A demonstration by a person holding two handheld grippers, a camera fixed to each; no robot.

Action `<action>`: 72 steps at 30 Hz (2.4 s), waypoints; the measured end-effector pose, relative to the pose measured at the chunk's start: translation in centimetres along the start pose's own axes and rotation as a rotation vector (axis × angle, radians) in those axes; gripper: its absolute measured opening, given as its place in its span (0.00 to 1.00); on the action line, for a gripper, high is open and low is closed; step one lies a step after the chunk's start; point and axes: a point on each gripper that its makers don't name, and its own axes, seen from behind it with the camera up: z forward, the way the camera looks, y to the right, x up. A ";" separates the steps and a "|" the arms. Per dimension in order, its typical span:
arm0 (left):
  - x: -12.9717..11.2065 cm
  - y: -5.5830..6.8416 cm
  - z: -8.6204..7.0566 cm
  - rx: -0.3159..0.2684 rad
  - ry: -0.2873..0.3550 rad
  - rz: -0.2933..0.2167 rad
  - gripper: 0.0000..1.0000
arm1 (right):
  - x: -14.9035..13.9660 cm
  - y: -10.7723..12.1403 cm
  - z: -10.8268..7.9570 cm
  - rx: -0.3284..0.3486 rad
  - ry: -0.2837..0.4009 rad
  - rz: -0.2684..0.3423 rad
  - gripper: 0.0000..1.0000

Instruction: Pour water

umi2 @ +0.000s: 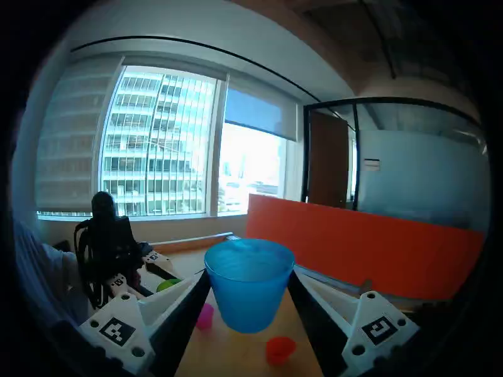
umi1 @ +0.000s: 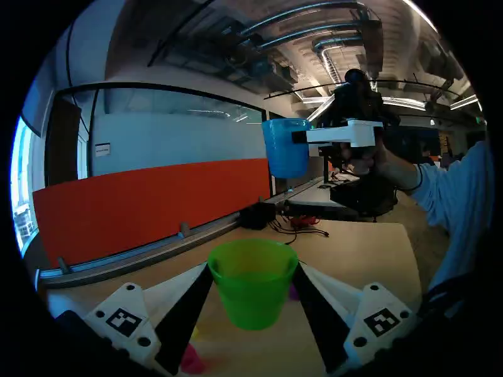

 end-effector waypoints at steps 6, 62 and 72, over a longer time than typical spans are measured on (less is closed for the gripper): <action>-1.0 0.0 -0.2 -0.005 -0.024 -0.006 0.87 | -2.6 -0.8 0.0 0.030 -0.041 0.009 0.89; -14.3 1.7 -0.9 -0.073 -0.368 -0.010 0.87 | -22.4 -3.8 0.9 0.167 -0.439 -0.051 0.90; -16.8 2.0 -0.6 -0.088 -0.421 -0.013 0.87 | -25.6 -4.2 0.9 0.179 -0.492 -0.053 0.90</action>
